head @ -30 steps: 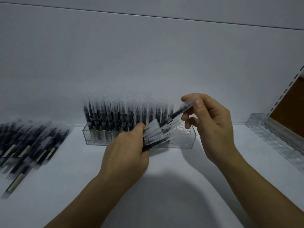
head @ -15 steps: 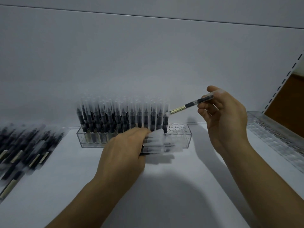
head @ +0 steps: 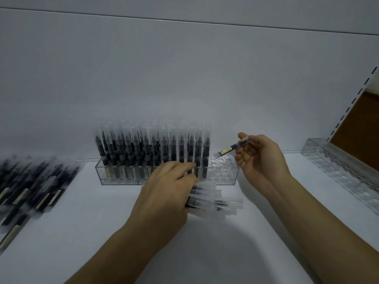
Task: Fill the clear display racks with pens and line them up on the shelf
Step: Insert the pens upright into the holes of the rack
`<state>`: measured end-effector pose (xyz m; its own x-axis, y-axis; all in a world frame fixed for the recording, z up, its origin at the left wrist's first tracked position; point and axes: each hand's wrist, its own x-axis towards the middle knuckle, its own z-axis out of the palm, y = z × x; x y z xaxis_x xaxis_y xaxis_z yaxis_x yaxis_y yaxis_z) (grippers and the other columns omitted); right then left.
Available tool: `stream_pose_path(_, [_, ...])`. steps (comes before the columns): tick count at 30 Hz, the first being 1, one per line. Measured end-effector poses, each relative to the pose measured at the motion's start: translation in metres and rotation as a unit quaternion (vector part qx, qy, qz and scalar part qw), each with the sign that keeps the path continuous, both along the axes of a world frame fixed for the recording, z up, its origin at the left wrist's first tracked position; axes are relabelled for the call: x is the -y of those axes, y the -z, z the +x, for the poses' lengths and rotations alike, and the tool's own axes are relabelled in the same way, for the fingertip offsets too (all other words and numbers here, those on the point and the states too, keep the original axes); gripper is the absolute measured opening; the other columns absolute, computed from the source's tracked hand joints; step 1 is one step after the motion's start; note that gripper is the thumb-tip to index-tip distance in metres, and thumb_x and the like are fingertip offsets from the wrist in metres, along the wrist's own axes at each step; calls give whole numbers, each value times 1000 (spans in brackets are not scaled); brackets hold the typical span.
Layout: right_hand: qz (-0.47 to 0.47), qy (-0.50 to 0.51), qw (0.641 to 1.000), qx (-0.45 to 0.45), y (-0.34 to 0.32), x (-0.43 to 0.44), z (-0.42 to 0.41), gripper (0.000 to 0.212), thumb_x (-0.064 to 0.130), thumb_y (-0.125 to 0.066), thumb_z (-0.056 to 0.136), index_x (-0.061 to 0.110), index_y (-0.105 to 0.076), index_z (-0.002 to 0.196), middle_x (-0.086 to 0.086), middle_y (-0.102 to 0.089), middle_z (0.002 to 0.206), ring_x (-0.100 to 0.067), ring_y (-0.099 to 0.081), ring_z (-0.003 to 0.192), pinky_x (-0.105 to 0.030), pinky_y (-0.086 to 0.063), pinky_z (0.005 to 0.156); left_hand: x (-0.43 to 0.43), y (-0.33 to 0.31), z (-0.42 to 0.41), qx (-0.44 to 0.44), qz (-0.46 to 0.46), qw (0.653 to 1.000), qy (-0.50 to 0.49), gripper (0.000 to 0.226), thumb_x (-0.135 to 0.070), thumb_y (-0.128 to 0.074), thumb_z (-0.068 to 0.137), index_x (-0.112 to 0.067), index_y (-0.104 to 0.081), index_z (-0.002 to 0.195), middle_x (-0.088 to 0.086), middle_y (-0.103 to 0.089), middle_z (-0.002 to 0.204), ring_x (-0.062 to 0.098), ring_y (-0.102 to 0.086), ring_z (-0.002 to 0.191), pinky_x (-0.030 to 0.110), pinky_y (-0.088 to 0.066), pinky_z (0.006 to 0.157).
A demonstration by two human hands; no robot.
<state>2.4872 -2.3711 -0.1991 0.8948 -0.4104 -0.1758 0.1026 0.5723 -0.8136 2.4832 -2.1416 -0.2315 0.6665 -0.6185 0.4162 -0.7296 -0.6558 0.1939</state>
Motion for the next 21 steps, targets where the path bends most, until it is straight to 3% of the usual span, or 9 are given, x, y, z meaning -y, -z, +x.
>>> stream_pose_path(10, [-46, -23, 999, -7, -2, 0, 1, 25, 12, -54, 100, 3, -70, 116, -5, -65, 77, -11, -61, 61, -22, -53, 64, -2, 0, 1, 3, 16, 1000, 19, 62, 5, -84, 47, -15, -74, 105, 9, -64, 133, 31, -60, 121, 44, -51, 94])
stream_pose_path(13, [-139, 19, 990, 30, -8, -2, -3, 20, 14, -58, 102, 9, -73, 112, -4, -65, 85, -12, -62, 69, -25, -52, 67, -1, -2, 0, -12, 16, 1000, 13, 61, 1, -84, 49, -16, -74, 106, 6, -63, 133, 28, -59, 122, 42, -54, 89])
stream_pose_path(17, [-392, 91, 907, 124, -20, -4, -13, 23, 13, -55, 105, 17, -71, 120, 0, -72, 116, -12, -69, 96, -23, -58, 76, 1, -3, -1, -29, 17, 999, 5, 58, -3, -85, 50, -19, -73, 105, 4, -59, 136, 25, -54, 124, 39, -53, 84])
stream_pose_path(19, [-436, 112, 879, 159, -24, -5, -14, 25, 10, -54, 105, 12, -69, 125, -1, -71, 121, -15, -71, 97, -26, -60, 80, 1, -1, -1, -27, 19, 999, 3, 56, -1, -84, 52, -19, -73, 104, 4, -58, 136, 25, -53, 123, 39, -53, 84])
stream_pose_path(21, [-437, 124, 874, 170, -26, -6, -12, 24, 7, -56, 103, 6, -68, 124, 1, -71, 121, -18, -73, 94, -27, -61, 79, 2, 0, 0, -28, 21, 999, -2, 56, 1, -84, 53, -19, -73, 104, 3, -57, 136, 25, -53, 123, 40, -55, 84])
